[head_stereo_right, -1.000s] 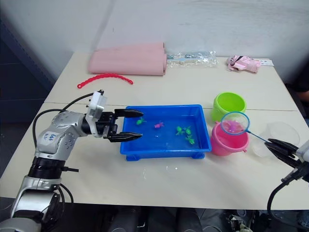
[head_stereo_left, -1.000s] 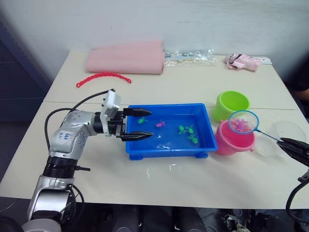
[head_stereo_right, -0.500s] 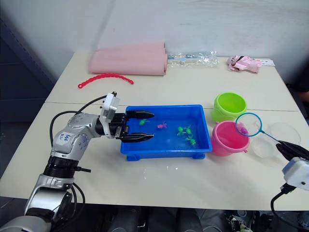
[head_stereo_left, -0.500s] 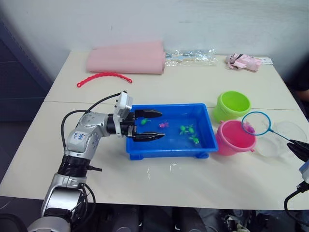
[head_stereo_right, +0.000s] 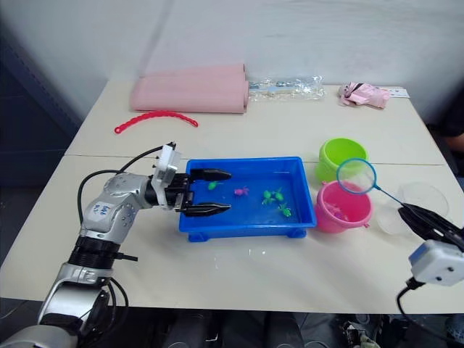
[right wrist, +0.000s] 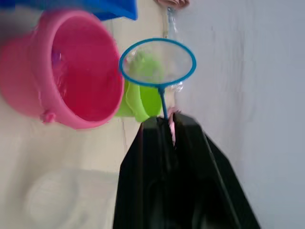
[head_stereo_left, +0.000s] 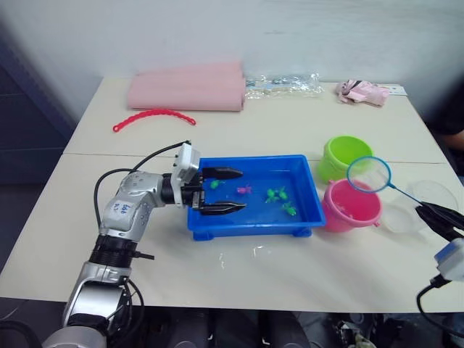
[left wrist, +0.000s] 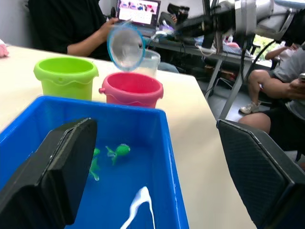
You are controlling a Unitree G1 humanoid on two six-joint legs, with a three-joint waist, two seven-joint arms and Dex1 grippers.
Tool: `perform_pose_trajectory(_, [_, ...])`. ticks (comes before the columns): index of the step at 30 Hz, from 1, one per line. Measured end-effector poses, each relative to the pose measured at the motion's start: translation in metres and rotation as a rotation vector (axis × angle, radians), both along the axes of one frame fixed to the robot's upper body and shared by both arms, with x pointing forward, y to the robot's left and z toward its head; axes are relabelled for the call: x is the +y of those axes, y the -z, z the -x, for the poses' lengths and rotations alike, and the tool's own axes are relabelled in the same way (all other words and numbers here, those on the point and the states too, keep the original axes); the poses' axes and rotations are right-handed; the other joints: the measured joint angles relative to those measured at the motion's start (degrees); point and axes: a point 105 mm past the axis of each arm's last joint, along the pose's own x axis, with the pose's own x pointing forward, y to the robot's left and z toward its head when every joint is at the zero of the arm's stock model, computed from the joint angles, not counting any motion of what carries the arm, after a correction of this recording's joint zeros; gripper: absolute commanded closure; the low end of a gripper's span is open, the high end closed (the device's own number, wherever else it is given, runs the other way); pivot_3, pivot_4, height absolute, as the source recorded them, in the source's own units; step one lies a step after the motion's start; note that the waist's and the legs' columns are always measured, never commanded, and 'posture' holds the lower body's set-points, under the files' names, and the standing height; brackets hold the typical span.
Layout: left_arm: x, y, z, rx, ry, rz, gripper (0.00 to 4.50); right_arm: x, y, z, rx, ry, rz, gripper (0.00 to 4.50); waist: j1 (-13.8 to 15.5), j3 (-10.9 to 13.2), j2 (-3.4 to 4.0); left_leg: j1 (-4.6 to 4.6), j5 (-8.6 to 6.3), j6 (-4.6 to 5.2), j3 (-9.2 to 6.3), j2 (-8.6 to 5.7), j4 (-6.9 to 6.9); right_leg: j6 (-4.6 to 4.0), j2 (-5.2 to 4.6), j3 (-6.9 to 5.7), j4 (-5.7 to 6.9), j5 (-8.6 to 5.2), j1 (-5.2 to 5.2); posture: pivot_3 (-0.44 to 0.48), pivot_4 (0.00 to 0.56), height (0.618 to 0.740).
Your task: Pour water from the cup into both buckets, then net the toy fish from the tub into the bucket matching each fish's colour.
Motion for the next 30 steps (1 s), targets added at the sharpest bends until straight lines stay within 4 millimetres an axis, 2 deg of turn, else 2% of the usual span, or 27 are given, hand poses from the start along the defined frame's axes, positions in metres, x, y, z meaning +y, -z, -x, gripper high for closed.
perform_pose_trajectory(2, [0.016,0.002,0.000,0.002,-0.045,-0.002,0.14,0.025,-0.001,-0.006,0.131,-0.088,-0.201,4.50,-0.60,0.00,0.02,0.00,0.00,0.01,-0.02,0.01,0.02,-0.01,-0.05,-0.01,0.05,0.00,0.00,0.000,0.150,0.740])
perform_pose_trajectory(4, [0.029,0.002,0.000,-0.001,-0.085,-0.006,0.14,0.048,-0.005,-0.014,0.235,-0.163,-0.319,4.50,-0.66,0.00,0.02,-0.01,-0.01,0.05,-0.10,0.00,0.13,-0.02,-0.07,-0.09,0.06,0.01,0.06,0.000,0.150,0.740])
perform_pose_trajectory(5, [0.034,0.003,0.000,0.000,-0.098,-0.010,0.14,0.055,-0.007,-0.017,0.271,-0.185,-0.352,4.50,-0.61,0.00,0.02,-0.01,-0.02,0.07,-0.12,-0.02,0.14,-0.02,-0.12,-0.11,0.06,0.01,0.07,0.000,0.150,0.740])
perform_pose_trajectory(7, [0.052,0.006,0.004,0.002,-0.157,-0.031,0.14,0.073,-0.011,-0.035,0.349,-0.219,-0.401,4.50,-0.82,0.01,-0.01,-0.01,-0.05,0.11,-0.17,-0.02,0.19,-0.04,-0.16,-0.13,0.02,0.03,0.13,0.000,0.150,0.740])
perform_pose_trajectory(11, [0.074,0.009,0.011,-0.008,-0.244,-0.074,0.14,0.095,0.002,-0.060,0.561,-0.186,-0.404,4.50,-0.48,0.01,0.00,-0.13,-0.06,0.09,-0.33,-0.02,0.08,-0.07,-0.33,-0.07,-0.13,0.02,0.08,0.000,0.150,0.740])
perform_pose_trajectory(16, [0.080,0.011,0.021,-0.015,-0.291,-0.090,0.14,0.103,0.026,-0.080,0.703,-0.118,-0.310,4.50,0.05,0.01,0.00,-0.27,-0.10,0.12,-0.23,-0.09,0.05,-0.07,-0.22,-0.20,-0.20,0.02,-0.04,0.000,0.150,0.740])
perform_pose_trajectory(21, [0.080,0.010,0.027,-0.029,-0.320,-0.094,0.14,0.099,0.027,-0.103,0.637,-0.074,-0.148,4.50,-0.42,0.01,0.00,-0.25,-0.09,0.13,-0.05,-0.10,0.06,-0.04,-0.21,-0.17,-0.10,0.03,-0.15,0.000,0.150,0.740])
perform_pose_trajectory(25, [0.081,0.010,0.030,-0.031,-0.337,-0.091,0.14,0.107,0.033,-0.112,0.622,-0.105,-0.086,4.50,-0.68,0.01,0.00,-0.24,-0.07,0.09,-0.03,-0.06,0.03,-0.05,-0.15,-0.16,-0.08,0.03,-0.18,0.000,0.150,0.740])
perform_pose_trajectory(28, [0.082,0.012,0.031,-0.024,-0.349,-0.091,0.14,0.120,0.046,-0.111,0.644,-0.160,-0.032,4.50,-0.78,0.01,0.00,-0.23,-0.07,0.09,0.01,-0.05,0.02,-0.05,-0.14,-0.13,-0.07,0.03,-0.22,0.000,0.150,0.740])
perform_pose_trajectory(30, [0.082,0.012,0.031,-0.024,-0.351,-0.091,0.14,0.121,0.049,-0.111,0.653,-0.167,-0.023,4.50,-0.76,0.01,0.00,-0.24,-0.07,0.09,0.02,-0.05,0.02,-0.05,-0.14,-0.13,-0.07,0.03,-0.22,0.000,0.150,0.740])
